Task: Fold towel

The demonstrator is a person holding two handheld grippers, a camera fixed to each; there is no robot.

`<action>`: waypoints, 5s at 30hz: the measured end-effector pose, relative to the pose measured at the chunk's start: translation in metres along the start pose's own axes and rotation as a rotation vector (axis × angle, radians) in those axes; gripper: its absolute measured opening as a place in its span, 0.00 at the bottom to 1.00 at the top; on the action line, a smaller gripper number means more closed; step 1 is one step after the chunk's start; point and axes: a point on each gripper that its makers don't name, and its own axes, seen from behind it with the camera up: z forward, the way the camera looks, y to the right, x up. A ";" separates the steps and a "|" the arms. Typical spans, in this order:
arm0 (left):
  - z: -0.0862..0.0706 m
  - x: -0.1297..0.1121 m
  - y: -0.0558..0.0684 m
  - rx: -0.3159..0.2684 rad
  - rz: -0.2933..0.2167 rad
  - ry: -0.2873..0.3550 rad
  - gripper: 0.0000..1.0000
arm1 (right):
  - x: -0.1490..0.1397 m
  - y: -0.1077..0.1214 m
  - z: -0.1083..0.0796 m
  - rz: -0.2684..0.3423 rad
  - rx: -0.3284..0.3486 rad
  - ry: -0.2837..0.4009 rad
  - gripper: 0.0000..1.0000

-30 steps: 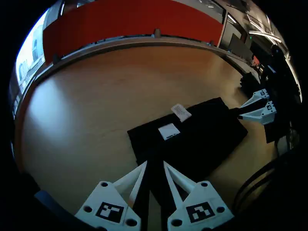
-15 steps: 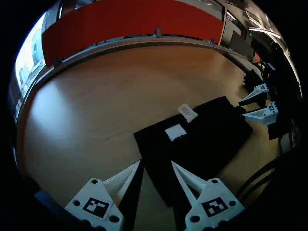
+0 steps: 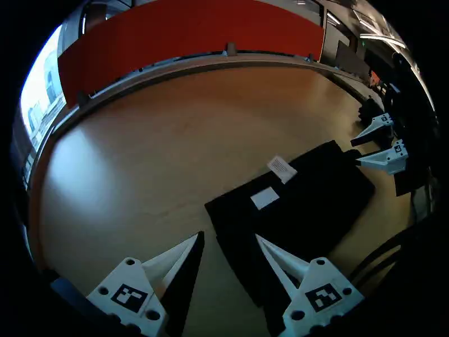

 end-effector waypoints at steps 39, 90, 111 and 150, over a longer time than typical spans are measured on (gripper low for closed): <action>-0.023 0.019 -0.026 0.056 -0.039 0.057 0.93 | 0.025 0.014 -0.007 0.018 -0.048 0.056 0.93; -0.111 -0.054 -0.014 0.159 -0.248 0.091 0.94 | -0.015 -0.036 -0.052 -0.003 0.008 0.062 0.93; -0.150 -0.083 -0.023 0.234 -0.321 0.093 0.94 | -0.043 -0.044 -0.035 -0.068 0.065 -0.005 0.94; -0.162 -0.105 -0.028 0.253 -0.350 0.080 0.94 | -0.071 -0.054 -0.040 -0.115 0.160 -0.111 0.07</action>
